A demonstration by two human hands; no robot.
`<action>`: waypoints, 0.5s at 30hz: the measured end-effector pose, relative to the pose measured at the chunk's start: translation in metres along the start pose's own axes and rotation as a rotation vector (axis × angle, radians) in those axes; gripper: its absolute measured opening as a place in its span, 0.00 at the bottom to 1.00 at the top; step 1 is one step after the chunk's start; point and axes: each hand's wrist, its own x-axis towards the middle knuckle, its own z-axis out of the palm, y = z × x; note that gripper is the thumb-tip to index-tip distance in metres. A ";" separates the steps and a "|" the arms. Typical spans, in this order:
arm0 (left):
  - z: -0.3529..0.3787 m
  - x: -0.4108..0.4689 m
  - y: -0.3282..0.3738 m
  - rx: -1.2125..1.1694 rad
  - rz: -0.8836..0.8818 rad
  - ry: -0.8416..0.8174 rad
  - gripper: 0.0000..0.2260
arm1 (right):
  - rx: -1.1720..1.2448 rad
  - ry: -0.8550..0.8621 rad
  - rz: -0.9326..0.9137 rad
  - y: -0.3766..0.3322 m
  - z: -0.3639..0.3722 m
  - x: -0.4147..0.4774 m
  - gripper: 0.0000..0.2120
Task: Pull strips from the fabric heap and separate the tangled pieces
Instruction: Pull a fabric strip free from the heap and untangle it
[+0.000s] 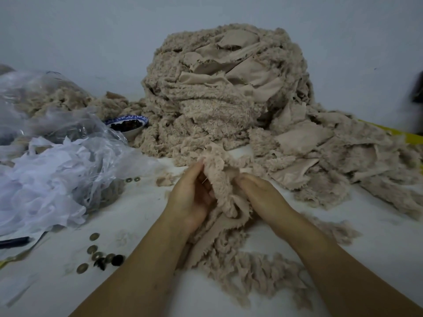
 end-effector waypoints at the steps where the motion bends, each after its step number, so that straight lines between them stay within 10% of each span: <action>1: 0.000 -0.001 -0.001 0.050 -0.004 -0.008 0.17 | 0.004 -0.010 -0.031 0.000 0.001 0.000 0.18; 7: 0.008 -0.011 -0.015 0.497 0.093 -0.045 0.11 | 0.062 0.198 -0.122 0.000 0.001 0.005 0.10; 12: 0.008 -0.017 -0.021 0.996 0.258 -0.192 0.26 | 0.242 0.264 -0.018 0.000 -0.005 0.005 0.12; 15: 0.010 -0.017 -0.022 1.085 0.251 -0.256 0.15 | 0.317 0.243 0.069 -0.001 -0.005 0.006 0.14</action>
